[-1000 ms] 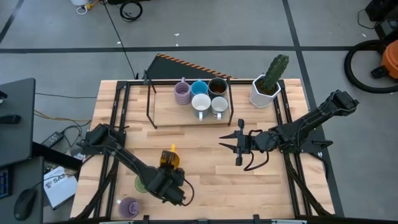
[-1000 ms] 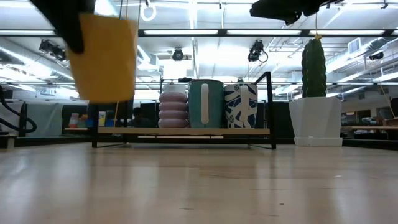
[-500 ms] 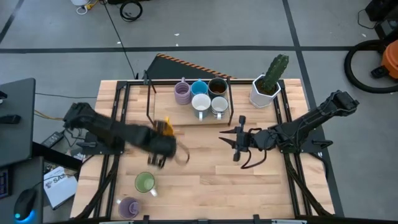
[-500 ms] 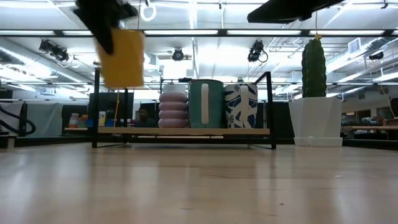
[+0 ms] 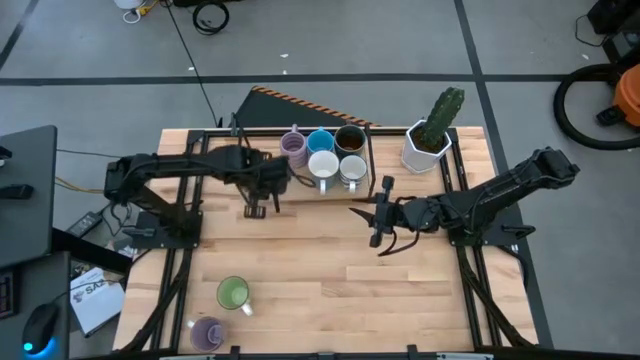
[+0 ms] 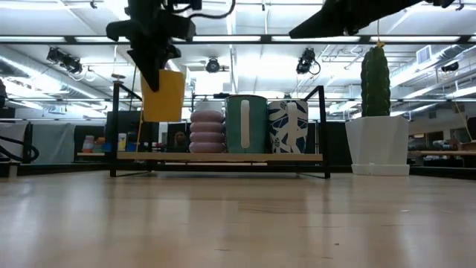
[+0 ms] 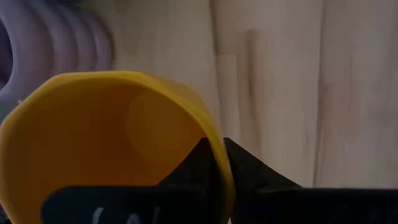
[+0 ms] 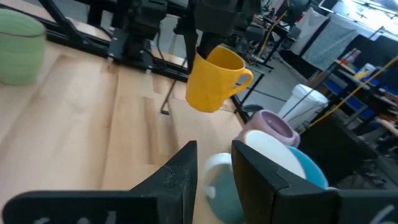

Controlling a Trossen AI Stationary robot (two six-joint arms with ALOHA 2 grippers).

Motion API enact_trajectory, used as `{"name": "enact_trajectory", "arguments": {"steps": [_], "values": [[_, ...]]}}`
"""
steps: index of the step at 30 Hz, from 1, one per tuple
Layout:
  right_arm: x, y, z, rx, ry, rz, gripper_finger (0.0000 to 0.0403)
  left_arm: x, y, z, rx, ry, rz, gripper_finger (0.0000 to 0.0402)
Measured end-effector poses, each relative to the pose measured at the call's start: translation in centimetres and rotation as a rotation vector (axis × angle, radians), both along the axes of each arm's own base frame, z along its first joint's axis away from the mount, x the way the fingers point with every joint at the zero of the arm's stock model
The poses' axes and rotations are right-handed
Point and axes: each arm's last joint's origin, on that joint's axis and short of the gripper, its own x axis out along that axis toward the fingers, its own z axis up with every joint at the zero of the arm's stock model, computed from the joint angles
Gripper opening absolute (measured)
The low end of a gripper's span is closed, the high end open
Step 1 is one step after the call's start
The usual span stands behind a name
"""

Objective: Place coffee mugs
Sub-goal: Put the yellow mug on the shelf

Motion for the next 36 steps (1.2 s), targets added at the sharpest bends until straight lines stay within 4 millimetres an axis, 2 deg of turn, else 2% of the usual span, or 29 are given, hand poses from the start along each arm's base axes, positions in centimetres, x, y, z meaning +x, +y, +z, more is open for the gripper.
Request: {"name": "enact_trajectory", "arguments": {"steps": [6, 16, 27, 36], "values": [[0.3, -1.4, 0.0, 0.002, 0.002, -0.016, 0.0105, -0.8, 3.3, 0.0, -0.018, 0.021, 0.006, 0.0029], [0.8, -3.1, 0.4, 0.002, -0.023, 0.022, 0.0105, -1.6, 7.5, -0.4, -0.039, -0.001, -0.012, 0.0029], [0.9, -3.4, 0.4, 0.008, -0.021, 0.055, 0.0105, -1.9, 11.6, -2.2, -0.052, 0.021, -0.034, 0.0029], [0.9, -3.4, 0.4, 0.008, -0.02, 0.055, 0.0105, -2.4, 14.2, -3.5, -0.098, 0.013, -0.059, 0.0029]]}}
